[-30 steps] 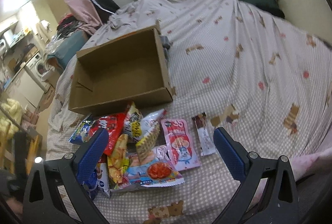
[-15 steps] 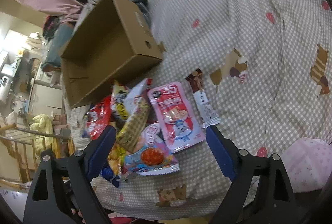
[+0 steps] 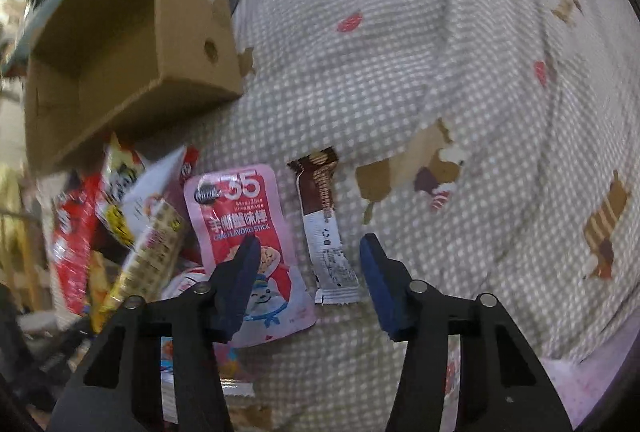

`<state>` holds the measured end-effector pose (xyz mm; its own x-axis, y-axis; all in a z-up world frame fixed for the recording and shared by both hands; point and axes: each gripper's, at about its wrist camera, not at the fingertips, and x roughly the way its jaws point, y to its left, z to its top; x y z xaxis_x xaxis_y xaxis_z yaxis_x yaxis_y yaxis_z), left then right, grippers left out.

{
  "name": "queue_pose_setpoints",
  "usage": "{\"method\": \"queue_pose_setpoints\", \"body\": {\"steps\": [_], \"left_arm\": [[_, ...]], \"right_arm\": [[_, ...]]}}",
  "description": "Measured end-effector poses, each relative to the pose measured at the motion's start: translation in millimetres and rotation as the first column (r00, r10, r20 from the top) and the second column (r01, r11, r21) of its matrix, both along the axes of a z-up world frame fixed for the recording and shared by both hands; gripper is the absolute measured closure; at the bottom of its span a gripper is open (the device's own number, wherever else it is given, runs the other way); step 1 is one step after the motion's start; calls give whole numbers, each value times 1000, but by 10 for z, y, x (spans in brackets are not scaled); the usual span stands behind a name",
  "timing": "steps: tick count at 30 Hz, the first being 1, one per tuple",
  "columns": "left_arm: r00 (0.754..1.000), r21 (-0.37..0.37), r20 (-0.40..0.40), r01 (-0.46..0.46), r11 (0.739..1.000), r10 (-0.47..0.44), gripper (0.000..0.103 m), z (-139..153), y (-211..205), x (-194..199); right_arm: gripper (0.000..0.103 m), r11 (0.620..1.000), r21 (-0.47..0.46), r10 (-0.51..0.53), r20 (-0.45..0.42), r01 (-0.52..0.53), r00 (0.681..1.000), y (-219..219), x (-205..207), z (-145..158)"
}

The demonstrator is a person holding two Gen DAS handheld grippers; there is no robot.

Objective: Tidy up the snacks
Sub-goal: 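Grasp the blue-yellow wafer bag with left tool while right tool grasps the brown chocolate bar, then carry both snacks over the cardboard box with both tools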

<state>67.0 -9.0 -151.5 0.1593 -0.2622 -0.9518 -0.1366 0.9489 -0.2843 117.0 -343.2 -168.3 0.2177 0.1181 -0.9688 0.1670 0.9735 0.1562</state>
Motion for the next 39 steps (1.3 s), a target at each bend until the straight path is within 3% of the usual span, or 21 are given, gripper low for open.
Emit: {"method": "queue_pose_setpoints", "body": {"steps": [3, 4, 6, 7, 12, 17, 23, 24, 29, 32, 39], "left_arm": [[1000, 3, 19, 1, 1000, -1, 74, 42, 46, -4], [1000, 3, 29, -1, 1000, 1, 74, 62, 64, -4], [999, 9, 49, -4, 1000, 3, 74, 105, 92, -21], [998, 13, 60, -1, 1000, 1, 74, 136, 110, -41], [991, 77, 136, -10, 997, -1, 74, 300, 182, -30], [985, 120, 170, -33, 992, 12, 74, 362, 267, 47], [974, 184, 226, -28, 983, -14, 74, 360, 226, -84], [972, 194, 233, -29, 981, -18, 74, 358, 217, -81], [968, 212, 251, -51, 976, -4, 74, 443, 230, -161], [960, 191, 278, -61, 980, 6, 74, 671, 169, -227], [912, 240, 404, -27, 970, -74, 74, 1218, -14, -24]], "right_arm": [[56, 985, -158, 74, -13, -75, 997, 122, 10, -64], [60, 985, -157, 78, -8, -78, 997, 124, -1, -66], [79, 986, -146, 81, 3, -80, 997, 108, -21, -47], [82, 987, -145, 78, 20, -74, 997, 87, -40, -10], [83, 998, -67, 14, 138, -4, 990, -97, -193, 245], [83, 998, 65, -28, 277, 10, 961, -217, -375, 568], [83, 992, 123, -13, 334, -30, 942, -155, -522, 759], [83, 992, 119, -5, 339, -38, 941, 42, -451, 783], [83, 986, 153, 1, 365, -61, 931, 143, -364, 831], [83, 980, 182, -1, 390, -76, 921, 188, -388, 917], [83, 976, 185, 23, 443, -116, 896, 261, -418, 1118]]}}
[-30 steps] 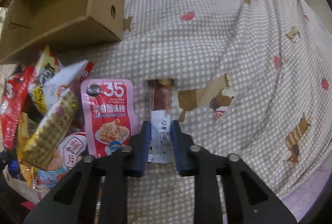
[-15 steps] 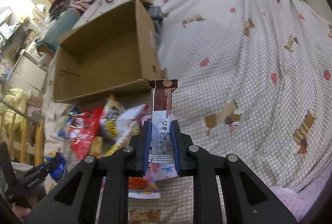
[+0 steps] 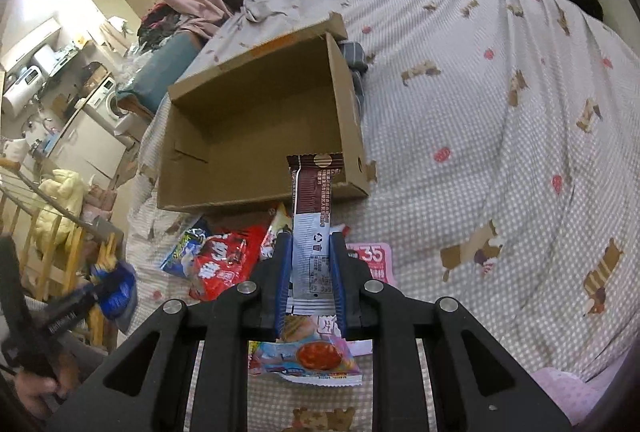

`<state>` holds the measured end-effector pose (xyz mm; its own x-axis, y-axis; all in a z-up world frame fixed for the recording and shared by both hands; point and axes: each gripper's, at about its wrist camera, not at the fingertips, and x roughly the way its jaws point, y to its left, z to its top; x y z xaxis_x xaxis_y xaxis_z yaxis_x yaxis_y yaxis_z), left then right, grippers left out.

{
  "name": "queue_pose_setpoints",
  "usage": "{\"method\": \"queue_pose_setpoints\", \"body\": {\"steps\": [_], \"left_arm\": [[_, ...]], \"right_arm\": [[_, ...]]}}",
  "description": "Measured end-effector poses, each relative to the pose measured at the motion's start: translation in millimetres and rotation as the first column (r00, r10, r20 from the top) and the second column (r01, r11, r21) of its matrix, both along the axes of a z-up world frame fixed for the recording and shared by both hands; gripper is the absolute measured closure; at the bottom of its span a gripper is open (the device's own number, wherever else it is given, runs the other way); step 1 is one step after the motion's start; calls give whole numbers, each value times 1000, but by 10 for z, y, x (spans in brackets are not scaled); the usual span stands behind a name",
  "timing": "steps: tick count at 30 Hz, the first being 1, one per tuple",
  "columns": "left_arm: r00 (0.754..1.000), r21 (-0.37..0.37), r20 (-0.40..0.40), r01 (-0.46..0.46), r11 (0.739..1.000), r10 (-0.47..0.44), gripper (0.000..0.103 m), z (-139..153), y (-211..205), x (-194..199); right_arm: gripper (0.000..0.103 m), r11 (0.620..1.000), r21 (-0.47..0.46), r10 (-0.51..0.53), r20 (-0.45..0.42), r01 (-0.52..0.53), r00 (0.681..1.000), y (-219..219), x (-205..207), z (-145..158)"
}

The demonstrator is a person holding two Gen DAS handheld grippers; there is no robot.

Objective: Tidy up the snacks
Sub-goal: 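Carry both snacks over the cardboard box with both tools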

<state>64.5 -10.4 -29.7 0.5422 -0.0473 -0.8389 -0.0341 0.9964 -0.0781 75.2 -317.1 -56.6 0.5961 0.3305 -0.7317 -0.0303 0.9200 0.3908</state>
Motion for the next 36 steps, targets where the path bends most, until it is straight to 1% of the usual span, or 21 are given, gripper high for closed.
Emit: {"method": "queue_pose_setpoints", "body": {"steps": [2, 6, 12, 19, 25, 28, 31, 36], "left_arm": [[1000, 3, 21, 15, 1000, -15, 74, 124, -19, 128], [998, 18, 48, 31, 999, -32, 74, 273, -52, 333], [995, 43, 75, 58, 997, -62, 74, 324, -134, 585], [993, 67, 88, 78, 995, -83, 74, 256, -239, 940], [990, 94, 120, 69, 993, -80, 74, 167, -305, 1268], [988, 99, 126, 72, 993, -84, 74, 76, -351, 1402], [988, 98, 123, 80, 992, -92, 74, -52, -382, 1499], [990, 63, 91, 104, 993, -109, 74, -286, -387, 1659]], "right_arm": [[83, 1000, 10, 0, 9, 0, 1000, -8, 12, 50], [83, 1000, 22, 2, 31, -3, 1000, 9, 45, 131], [83, 999, 33, 10, 41, -11, 999, 41, 187, 153], [83, 999, 39, 20, 80, -23, 997, 109, 550, 217], [83, 999, 19, 40, 92, -42, 995, 185, 904, 162], [83, 999, 26, 37, 90, -39, 995, 168, 1054, 114], [83, 999, 11, 37, 85, -38, 996, 176, 1202, 56], [83, 999, -22, 48, 58, -47, 997, 248, 1399, -107]]}}
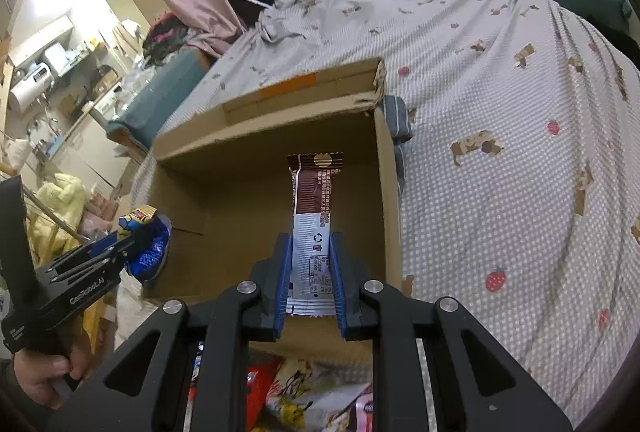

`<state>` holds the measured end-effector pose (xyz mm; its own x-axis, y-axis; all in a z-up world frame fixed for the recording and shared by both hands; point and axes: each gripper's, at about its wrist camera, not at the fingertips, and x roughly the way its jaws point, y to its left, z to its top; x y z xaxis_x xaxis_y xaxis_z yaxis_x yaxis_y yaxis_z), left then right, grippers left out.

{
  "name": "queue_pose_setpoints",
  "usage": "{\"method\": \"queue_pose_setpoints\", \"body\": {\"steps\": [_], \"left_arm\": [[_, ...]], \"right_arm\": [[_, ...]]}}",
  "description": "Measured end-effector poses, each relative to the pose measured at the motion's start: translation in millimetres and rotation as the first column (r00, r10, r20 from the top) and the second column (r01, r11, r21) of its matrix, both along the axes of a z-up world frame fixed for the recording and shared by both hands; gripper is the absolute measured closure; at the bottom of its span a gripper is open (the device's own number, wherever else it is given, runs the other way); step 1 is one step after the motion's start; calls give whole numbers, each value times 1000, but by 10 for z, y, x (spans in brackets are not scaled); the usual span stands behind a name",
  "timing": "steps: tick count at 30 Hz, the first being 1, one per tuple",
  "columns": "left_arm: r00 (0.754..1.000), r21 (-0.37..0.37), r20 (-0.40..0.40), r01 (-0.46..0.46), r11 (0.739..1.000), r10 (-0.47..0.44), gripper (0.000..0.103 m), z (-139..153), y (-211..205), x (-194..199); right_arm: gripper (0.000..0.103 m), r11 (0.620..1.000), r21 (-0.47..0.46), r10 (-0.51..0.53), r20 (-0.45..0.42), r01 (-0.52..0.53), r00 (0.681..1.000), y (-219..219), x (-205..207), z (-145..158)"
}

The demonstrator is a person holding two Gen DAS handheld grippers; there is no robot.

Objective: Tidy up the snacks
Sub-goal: 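Carry both snacks over the cardboard box with both tools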

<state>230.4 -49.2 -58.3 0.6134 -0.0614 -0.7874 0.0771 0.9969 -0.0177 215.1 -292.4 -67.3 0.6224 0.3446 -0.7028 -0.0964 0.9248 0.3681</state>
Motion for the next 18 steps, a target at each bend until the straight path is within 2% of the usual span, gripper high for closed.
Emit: {"method": "queue_pose_setpoints", "body": {"steps": [5, 8, 12, 18], "left_arm": [[1000, -25, -1, 17, 1000, -17, 74, -112, 0, 66], [1000, -11, 7, 17, 1000, -17, 74, -135, -9, 85], [1000, -48, -21, 0, 999, -1, 74, -179, 19, 118], [1000, -45, -25, 5, 999, -6, 73, -207, -3, 124]], "right_arm": [[83, 1000, -20, 4, -35, -4, 999, 64, 51, -170], [83, 999, -38, 8, -43, -10, 999, 94, 73, -221], [83, 1000, -25, 13, -65, -14, 998, 107, 116, -261], [83, 1000, -30, -2, -65, 0, 998, 114, 120, -267]]}}
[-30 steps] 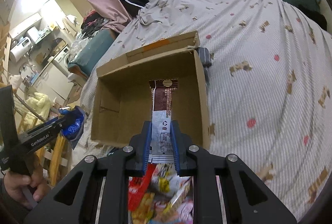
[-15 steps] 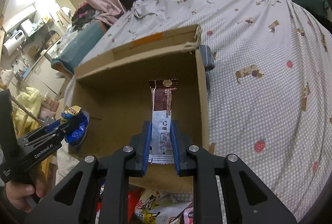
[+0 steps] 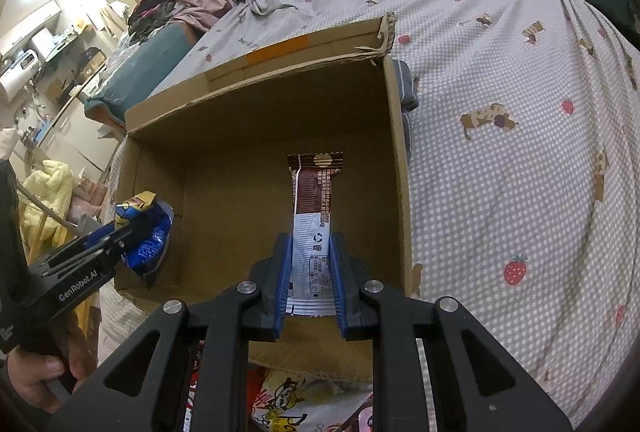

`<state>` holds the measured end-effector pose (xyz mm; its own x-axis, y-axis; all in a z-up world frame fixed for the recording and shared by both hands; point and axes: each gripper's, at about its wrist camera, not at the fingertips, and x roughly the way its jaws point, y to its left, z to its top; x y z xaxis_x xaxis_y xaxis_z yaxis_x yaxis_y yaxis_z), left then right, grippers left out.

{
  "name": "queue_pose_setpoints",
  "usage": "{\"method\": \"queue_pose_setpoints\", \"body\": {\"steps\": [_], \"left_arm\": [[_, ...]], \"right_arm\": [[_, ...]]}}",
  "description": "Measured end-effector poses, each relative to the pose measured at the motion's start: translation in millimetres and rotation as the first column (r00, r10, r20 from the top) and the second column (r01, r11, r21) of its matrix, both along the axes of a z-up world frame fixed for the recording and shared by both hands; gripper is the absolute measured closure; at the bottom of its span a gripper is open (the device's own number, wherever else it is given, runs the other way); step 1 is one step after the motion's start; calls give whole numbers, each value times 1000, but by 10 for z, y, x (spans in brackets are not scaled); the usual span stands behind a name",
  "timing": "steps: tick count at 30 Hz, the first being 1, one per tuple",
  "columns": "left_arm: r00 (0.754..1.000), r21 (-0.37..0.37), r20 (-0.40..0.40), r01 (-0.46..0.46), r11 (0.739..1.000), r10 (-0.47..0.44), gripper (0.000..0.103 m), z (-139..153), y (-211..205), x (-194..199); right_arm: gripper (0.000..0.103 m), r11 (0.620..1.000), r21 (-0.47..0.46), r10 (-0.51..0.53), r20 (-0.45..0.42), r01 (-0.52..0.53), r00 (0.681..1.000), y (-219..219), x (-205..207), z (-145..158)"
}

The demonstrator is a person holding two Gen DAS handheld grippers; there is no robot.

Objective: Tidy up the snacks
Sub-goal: 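Carry both snacks over the cardboard box with both tools, then open both tools to drop the wafer bag and chocolate bar into the box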

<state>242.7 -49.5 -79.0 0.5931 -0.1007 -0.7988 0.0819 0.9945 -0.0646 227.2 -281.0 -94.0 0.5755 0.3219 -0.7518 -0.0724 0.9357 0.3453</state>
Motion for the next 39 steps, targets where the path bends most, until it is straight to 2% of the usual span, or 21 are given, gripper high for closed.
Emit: {"method": "queue_pose_setpoints", "body": {"steps": [10, 16, 18, 21, 23, 25, 26, 28, 29, 30, 35, 39], "left_arm": [[1000, -2, 9, -7, 1000, 7, 72, -1, 9, 0], [1000, 27, 29, 3, 1000, -4, 71, 26, -37, -26], [999, 46, 35, 13, 999, -14, 64, 36, -70, -34], [998, 45, 58, 15, 999, -17, 45, 78, -81, -66], [997, 49, 76, 15, 999, -19, 25, 110, -90, -87], [995, 62, 95, 17, 998, -23, 18, 141, -112, -111], [995, 62, 100, 19, 998, -25, 18, 149, -117, -119], [994, 60, 109, 22, 998, -29, 18, 174, -119, -128], [993, 56, 112, 22, 998, -28, 18, 180, -117, -132], [993, 51, 115, 21, 999, -27, 18, 189, -110, -135], [988, 17, 156, 0, 1000, -3, 18, 267, -9, -216], [983, -40, 176, -39, 998, 45, 18, 376, 124, -291]], "right_arm": [[83, 1000, 12, -8, -15, 8, 1000, -17, 13, -13], [83, 1000, 19, -2, -16, 2, 1000, -14, 14, -9], [83, 1000, 25, 2, -15, -1, 1000, -17, 11, -9], [79, 999, 32, -5, -5, 5, 1000, -27, -1, 6], [79, 999, 33, -10, 8, 9, 1000, -33, -12, 38], [79, 999, 46, -8, 16, 7, 1000, -37, -19, 65], [75, 999, 46, -9, 20, 8, 1000, -37, -20, 78], [49, 999, 52, -12, 37, 10, 999, -44, -41, 106], [29, 998, 53, -20, 52, 17, 998, -49, -59, 127], [22, 998, 53, -27, 70, 23, 997, -54, -79, 154], [21, 998, 60, -7, 142, -2, 990, -48, -130, 322], [15, 998, 69, -6, 178, -7, 984, -34, -211, 436]]}}
